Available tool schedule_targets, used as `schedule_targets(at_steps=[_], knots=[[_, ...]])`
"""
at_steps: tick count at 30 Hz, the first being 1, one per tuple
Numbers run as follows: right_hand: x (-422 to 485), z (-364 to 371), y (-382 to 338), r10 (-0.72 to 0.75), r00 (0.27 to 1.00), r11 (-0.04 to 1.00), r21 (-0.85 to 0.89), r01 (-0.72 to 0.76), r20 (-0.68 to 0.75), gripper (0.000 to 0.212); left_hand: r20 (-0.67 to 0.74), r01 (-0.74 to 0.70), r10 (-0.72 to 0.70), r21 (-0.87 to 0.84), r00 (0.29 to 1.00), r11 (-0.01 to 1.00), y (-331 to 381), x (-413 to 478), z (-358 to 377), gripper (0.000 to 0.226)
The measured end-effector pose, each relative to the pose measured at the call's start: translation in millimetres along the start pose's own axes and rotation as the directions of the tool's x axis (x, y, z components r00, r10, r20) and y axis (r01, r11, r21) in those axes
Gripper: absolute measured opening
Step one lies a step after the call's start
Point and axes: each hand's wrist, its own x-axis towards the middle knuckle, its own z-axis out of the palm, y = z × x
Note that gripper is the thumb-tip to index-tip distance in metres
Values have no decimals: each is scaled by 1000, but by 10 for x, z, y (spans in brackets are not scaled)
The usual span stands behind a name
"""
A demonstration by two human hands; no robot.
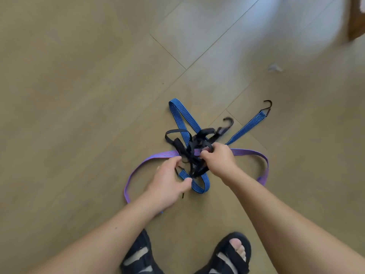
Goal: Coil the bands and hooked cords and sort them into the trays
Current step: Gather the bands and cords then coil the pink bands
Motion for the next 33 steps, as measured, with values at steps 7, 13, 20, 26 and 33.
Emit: schedule_targets(at_steps=[7,13,20,26,33], knots=[[-913,-479,-501,-237,964,849,508,146,119,11,51,-198,204,-109,978,974,383,-175,-242,22],[-831,-492,-235,-115,992,884,461,80,49,16,12,-19,26,-381,1000,924,282,-418,-503,13],[-795,32,169,55,984,940,324,-108,169,11,-7,107,-144,-635,990,765,126,-638,-407,14],[-720,398,374,-230,881,969,17,245,413,69,227,287,-187,-859,956,425,193,-640,-455,30],[-747,545,382,-211,913,934,-203,294,349,21,9,194,-267,-711,964,676,-70,-520,-595,13]])
